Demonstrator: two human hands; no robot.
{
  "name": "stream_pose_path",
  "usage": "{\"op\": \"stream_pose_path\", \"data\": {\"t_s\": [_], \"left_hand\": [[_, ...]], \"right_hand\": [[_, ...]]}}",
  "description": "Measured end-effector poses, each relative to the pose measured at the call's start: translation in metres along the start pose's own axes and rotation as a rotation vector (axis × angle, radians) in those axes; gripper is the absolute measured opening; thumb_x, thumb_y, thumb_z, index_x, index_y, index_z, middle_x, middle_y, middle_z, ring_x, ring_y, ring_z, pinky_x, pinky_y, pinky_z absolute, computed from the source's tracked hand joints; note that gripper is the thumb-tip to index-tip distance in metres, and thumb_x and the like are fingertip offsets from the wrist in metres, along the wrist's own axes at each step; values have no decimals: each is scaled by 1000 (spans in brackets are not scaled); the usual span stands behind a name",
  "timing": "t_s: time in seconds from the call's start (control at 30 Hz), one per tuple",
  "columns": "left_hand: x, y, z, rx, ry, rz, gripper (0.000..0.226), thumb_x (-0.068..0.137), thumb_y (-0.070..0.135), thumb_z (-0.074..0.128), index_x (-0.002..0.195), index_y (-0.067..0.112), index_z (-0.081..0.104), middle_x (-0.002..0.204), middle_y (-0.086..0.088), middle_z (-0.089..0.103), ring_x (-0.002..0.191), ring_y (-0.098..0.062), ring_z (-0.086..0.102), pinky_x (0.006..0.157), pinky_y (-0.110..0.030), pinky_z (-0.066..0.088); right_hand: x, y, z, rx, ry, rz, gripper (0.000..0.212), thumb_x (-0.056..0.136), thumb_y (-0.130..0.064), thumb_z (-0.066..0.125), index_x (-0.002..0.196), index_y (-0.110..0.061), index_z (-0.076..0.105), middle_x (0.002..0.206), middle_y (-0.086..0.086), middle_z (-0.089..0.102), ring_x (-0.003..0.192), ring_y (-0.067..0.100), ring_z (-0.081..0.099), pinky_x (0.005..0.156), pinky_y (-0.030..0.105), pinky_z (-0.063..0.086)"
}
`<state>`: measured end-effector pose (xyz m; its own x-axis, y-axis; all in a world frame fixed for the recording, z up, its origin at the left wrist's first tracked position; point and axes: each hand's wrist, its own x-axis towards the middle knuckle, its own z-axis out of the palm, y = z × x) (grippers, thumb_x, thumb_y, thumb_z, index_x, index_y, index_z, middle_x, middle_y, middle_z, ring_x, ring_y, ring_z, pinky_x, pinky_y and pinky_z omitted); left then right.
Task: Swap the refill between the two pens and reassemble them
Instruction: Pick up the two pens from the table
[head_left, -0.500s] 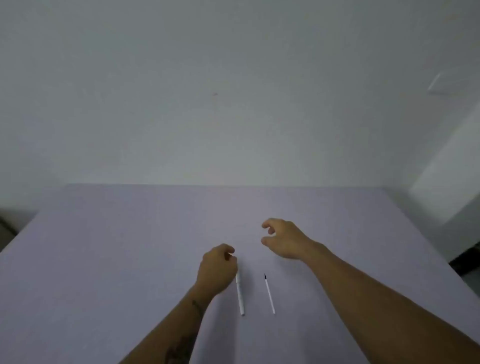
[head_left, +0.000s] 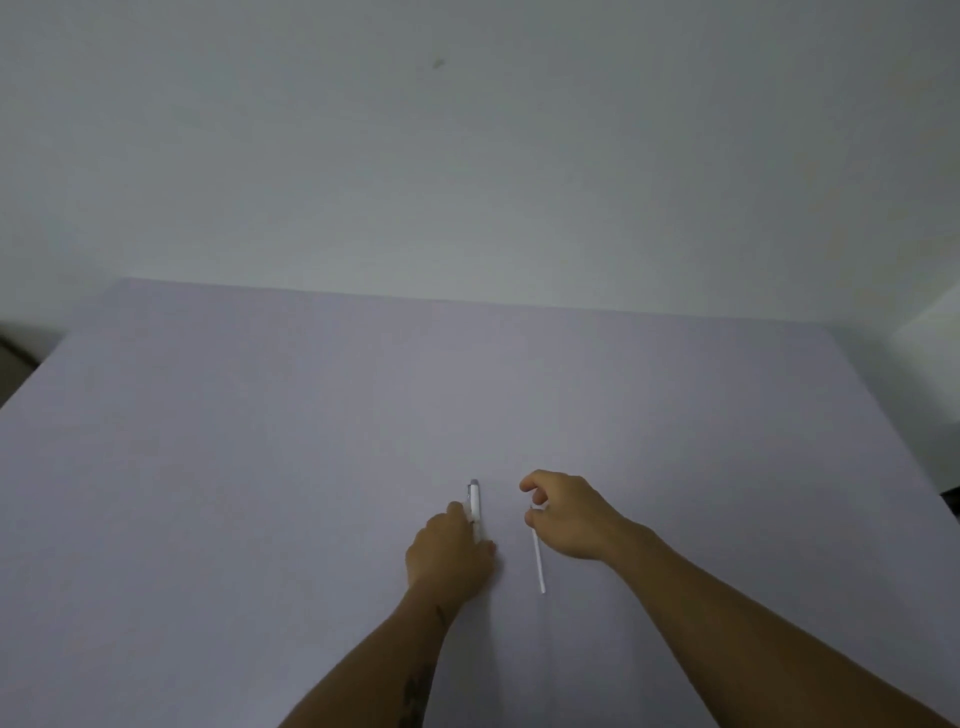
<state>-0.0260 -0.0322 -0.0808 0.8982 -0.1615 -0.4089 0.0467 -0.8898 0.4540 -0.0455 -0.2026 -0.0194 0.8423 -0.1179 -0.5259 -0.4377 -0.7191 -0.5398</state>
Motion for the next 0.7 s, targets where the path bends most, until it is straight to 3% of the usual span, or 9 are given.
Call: {"op": "stream_pose_path", "data": {"t_s": [0.17, 0.3, 0.47, 0.57, 0.7], "left_hand": [[6, -2, -3, -59, -10, -34, 6, 82, 27, 51, 82, 22, 49, 75, 5, 53, 62, -12, 51, 50, -25, 39], [5, -9, -6, -190, -24, -15, 9, 83, 28, 55, 77, 21, 54, 72, 5, 58, 63, -13, 54, 56, -26, 46], [-3, -16, -12, -279, -5, 101, 15, 85, 32, 63, 77, 21, 56, 68, 5, 59, 58, -11, 52, 55, -24, 46], [-8, -17, -22, -311, 20, 134, 14, 85, 30, 66, 79, 20, 58, 68, 4, 60, 59, -12, 52, 58, -26, 48], [-9, -21, -40, -330, -10, 144, 12, 85, 26, 68, 77, 21, 61, 67, 4, 61, 60, -13, 54, 60, -28, 49]], "right_hand": [[6, 5, 6, 97, -8, 38, 42, 91, -20, 57, 133, -20, 56, 112, -1, 62, 101, 16, 59, 85, 25, 46], [10, 1, 14, 302, 18, 108, 37, 89, -17, 58, 126, -19, 62, 112, 5, 67, 97, 18, 66, 82, 27, 51], [14, -23, 25, 663, 94, 168, 15, 89, -17, 60, 96, -12, 72, 83, 4, 73, 67, 14, 65, 65, 28, 54], [20, -37, 32, 709, 159, 185, 16, 88, -17, 63, 82, -5, 72, 72, 6, 70, 60, 15, 62, 60, 29, 52], [30, -48, 35, 730, 188, 212, 16, 86, -11, 62, 79, 0, 72, 70, 11, 69, 59, 19, 61, 60, 30, 55]]}}
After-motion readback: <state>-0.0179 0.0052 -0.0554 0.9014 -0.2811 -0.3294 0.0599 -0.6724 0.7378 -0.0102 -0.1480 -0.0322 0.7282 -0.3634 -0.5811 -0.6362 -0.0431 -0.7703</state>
